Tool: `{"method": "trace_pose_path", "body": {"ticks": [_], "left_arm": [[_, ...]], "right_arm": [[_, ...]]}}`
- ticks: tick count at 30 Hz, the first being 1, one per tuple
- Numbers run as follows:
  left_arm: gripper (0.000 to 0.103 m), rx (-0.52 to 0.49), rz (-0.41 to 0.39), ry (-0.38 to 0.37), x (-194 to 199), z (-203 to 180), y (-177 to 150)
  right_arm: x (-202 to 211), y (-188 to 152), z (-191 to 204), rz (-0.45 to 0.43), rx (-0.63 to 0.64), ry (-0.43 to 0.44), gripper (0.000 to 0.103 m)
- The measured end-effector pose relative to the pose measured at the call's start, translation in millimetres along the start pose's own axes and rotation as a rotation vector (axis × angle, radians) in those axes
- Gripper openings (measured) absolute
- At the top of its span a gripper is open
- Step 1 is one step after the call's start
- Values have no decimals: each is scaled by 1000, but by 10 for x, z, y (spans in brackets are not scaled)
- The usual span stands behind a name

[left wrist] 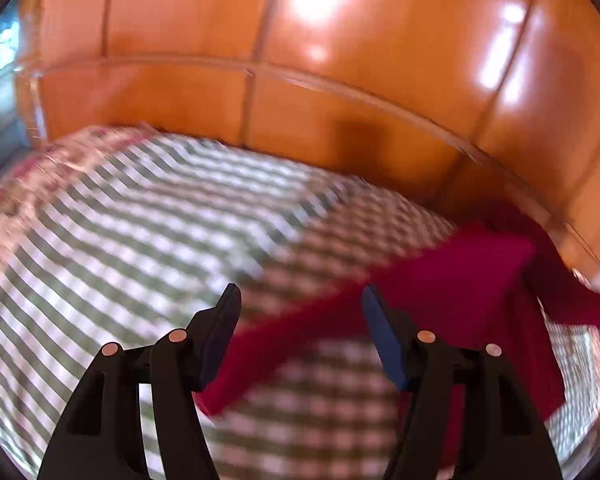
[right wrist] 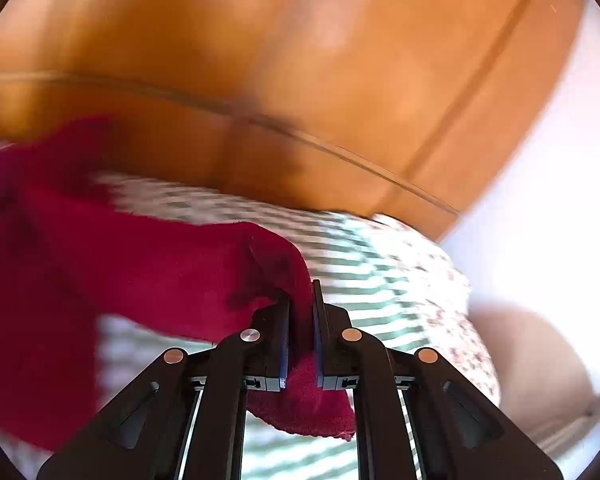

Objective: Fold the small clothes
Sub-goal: 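Grasp the top's hem with the right gripper and lift it, then grasp the hem with the left gripper while the right gripper holds the hem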

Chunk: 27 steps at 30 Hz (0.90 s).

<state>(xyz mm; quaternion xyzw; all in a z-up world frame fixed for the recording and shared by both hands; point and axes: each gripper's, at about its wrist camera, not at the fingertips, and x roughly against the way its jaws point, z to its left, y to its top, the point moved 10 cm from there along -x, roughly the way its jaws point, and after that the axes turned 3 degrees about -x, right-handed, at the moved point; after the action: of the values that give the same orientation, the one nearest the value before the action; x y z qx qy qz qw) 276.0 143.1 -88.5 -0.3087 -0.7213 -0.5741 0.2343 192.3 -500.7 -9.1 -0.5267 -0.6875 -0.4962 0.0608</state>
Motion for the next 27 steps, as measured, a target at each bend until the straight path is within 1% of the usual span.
{"method": "trace_pose_path", "body": {"ticks": [1, 2, 3, 4, 5, 6, 7, 9, 10, 11, 12, 14, 16, 17, 18, 19, 20, 21, 22, 23, 24, 25, 26, 27], "left_arm": [[63, 0, 16, -34, -17, -83, -117], [63, -5, 49, -69, -56, -182, -268], [63, -8, 75, -90, -96, -243, -387], [63, -5, 88, -102, -123, -276, -471], [64, 5, 105, -112, -160, -308, -572], [69, 17, 126, -119, -201, -339, -675], [70, 26, 144, -141, -235, -390, -771], [74, 44, 168, -158, -287, -443, -904], [75, 58, 189, -170, -320, -481, -983], [75, 65, 204, -184, -328, -533, -1045], [75, 71, 217, -194, -342, -566, -1087], [75, 84, 224, -212, -332, -636, -1141], [75, 103, 244, -269, -324, -742, -1180], [73, 108, 252, -279, -339, -778, -1202], [72, 108, 255, -281, -362, -805, -1211], [68, 104, 257, -281, -384, -831, -1216], [54, 95, 266, -280, -417, -871, -1232], [38, 85, 279, -280, -438, -906, -1250], [31, 70, 293, -269, -462, -938, -1276], [24, 48, 295, -249, -473, -976, -1296], [21, 36, 291, -246, -472, -999, -1293], [18, 23, 287, -246, -473, -1029, -1301], [12, 9, 282, -241, -470, -1054, -1309], [9, -7, 274, -227, -471, -1066, -1306]], "right_arm": [[-246, 77, -104, 37, -67, -1, 10], [-414, 107, -152, 69, -114, 12, 22], [-526, 118, -171, 102, -154, 12, 55], [-642, 110, -200, 130, -193, 7, 75], [-674, 130, -195, 121, -226, 5, 89], [-653, 111, -184, 102, -247, 10, 89], [-630, 55, -98, 106, -263, 50, 89], [-502, -142, 146, 137, -270, 181, 89], [-398, -251, 284, 147, -263, 248, 89], [-207, -412, 505, 154, -240, 339, 89], [-99, -515, 651, 161, -226, 387, 89], [152, -875, 990, 207, -197, 517, 89], [325, -1192, 1323, 269, -198, 629, 89], [370, -1320, 1450, 295, -208, 670, 88], [390, -1416, 1564, 320, -209, 692, 83], [379, -1537, 1671, 352, -203, 702, 79], [362, -1607, 1755, 368, -202, 703, 73], [341, -1629, 1792, 359, -203, 684, 72], [365, -1621, 1826, 348, -203, 674, 67], [398, -1611, 1865, 357, -208, 687, 52], [452, -1589, 1898, 373, -214, 709, 35], [468, -1569, 1909, 379, -205, 719, 26], [513, -1551, 1933, 377, -180, 721, 13], [560, -1523, 1930, 364, -152, 710, 9]]}}
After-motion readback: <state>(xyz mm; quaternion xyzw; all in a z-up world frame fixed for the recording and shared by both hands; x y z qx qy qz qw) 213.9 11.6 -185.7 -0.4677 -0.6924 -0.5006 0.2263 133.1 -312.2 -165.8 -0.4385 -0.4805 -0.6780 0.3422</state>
